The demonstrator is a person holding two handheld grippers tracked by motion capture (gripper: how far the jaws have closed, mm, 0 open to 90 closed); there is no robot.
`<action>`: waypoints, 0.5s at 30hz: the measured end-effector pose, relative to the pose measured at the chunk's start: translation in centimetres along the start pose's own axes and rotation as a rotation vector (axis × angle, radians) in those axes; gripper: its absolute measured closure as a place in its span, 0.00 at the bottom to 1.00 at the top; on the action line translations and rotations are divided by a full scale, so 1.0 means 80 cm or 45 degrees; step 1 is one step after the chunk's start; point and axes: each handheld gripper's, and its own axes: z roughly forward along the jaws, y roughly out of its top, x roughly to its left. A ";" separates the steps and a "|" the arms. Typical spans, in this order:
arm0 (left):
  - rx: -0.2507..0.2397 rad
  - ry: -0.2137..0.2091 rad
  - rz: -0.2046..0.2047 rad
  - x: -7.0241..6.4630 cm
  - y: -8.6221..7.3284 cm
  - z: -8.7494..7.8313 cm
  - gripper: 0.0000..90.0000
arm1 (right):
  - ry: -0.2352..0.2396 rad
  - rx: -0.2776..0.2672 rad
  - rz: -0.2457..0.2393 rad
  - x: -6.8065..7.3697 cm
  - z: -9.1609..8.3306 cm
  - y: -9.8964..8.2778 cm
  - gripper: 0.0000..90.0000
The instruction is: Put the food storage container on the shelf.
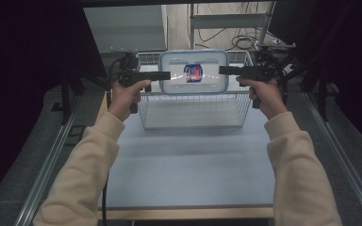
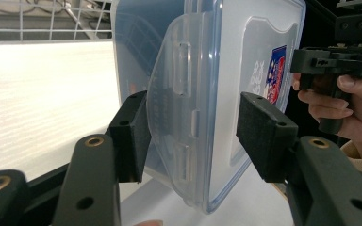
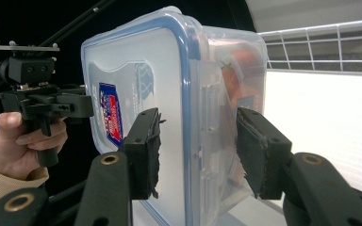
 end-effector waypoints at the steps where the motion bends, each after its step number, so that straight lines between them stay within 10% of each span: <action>1: 0.004 0.000 -0.005 0.002 0.001 0.001 0.51 | -0.001 0.010 0.008 -0.003 0.003 0.002 0.57; 15: 0.023 -0.010 -0.068 0.031 0.013 0.021 0.51 | -0.029 0.023 0.088 -0.026 0.023 0.011 0.57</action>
